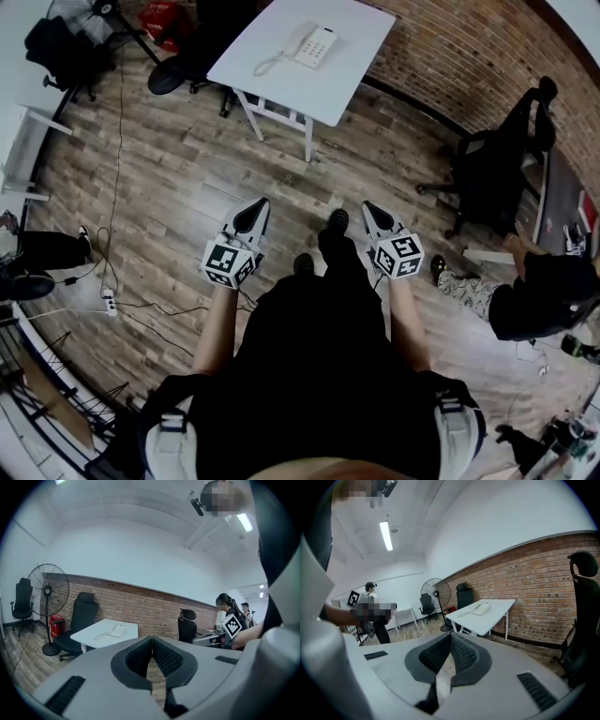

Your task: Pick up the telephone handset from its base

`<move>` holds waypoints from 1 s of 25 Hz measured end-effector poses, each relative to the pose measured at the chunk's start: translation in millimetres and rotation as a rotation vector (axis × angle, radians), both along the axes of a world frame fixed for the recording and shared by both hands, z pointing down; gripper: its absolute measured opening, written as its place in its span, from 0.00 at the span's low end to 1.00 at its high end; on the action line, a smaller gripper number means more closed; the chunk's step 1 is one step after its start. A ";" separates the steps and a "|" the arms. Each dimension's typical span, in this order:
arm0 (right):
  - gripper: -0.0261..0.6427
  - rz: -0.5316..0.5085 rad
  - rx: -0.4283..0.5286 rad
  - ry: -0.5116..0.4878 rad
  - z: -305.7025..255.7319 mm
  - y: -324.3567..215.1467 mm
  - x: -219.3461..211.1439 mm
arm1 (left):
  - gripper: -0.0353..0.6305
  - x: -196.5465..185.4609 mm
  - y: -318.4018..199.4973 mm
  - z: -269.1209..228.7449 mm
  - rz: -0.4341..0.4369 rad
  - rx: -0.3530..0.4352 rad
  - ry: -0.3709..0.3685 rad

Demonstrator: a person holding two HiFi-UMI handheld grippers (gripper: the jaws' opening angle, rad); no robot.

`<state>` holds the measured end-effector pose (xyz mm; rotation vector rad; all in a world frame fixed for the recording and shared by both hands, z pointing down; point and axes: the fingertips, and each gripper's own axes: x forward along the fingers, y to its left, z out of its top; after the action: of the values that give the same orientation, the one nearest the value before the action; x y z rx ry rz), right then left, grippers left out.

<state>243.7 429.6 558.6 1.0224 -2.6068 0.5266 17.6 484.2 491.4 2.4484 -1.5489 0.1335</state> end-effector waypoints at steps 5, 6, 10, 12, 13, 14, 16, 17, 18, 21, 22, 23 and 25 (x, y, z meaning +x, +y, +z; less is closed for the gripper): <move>0.03 0.016 -0.008 0.006 6.5 -18.2 6.5 | 0.09 -3.3 -22.1 -3.7 -0.008 0.018 -0.006; 0.03 0.015 -0.003 0.004 5.2 -24.3 5.3 | 0.09 -4.1 -27.2 -5.4 -0.010 0.022 -0.006; 0.03 0.003 0.008 0.005 3.0 -50.6 -5.2 | 0.09 -8.7 -45.3 -10.6 -0.018 0.034 -0.009; 0.03 -0.007 0.019 0.002 -0.7 -64.7 -14.2 | 0.09 -12.9 -54.9 -11.7 -0.019 0.035 -0.010; 0.03 -0.011 0.023 -0.002 -3.0 -70.9 -18.9 | 0.09 -15.5 -59.4 -11.8 -0.021 0.033 -0.013; 0.03 -0.014 0.025 -0.007 -4.7 -76.5 -22.7 | 0.09 -17.9 -63.7 -11.8 -0.024 0.030 -0.015; 0.03 -0.019 0.023 -0.014 -5.3 -85.9 -26.8 | 0.09 -20.6 -72.3 -12.0 -0.030 0.026 -0.015; 0.03 -0.021 0.020 -0.014 -3.7 -90.0 -27.6 | 0.09 -20.7 -76.3 -11.9 -0.032 0.025 -0.016; 0.03 -0.023 0.014 -0.013 -0.9 -93.5 -28.0 | 0.09 -20.6 -79.6 -11.2 -0.034 0.022 -0.017; 0.03 -0.030 -0.014 -0.011 9.5 -103.0 -31.3 | 0.09 -23.9 -88.3 -6.4 -0.044 0.003 -0.019; 0.03 -0.034 -0.023 -0.010 12.2 -108.4 -32.9 | 0.09 -26.2 -93.3 -4.9 -0.050 -0.004 -0.020; 0.03 -0.038 -0.029 -0.009 14.4 -115.5 -34.5 | 0.09 -28.5 -99.7 -3.9 -0.057 -0.009 -0.021; 0.03 -0.048 -0.037 -0.006 17.6 -133.7 -37.8 | 0.09 -32.8 -115.9 -4.3 -0.070 -0.016 -0.026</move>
<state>205.9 295.9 576.3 0.9463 -2.6097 0.5655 -15.1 368.3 487.1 2.3863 -1.6358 0.1649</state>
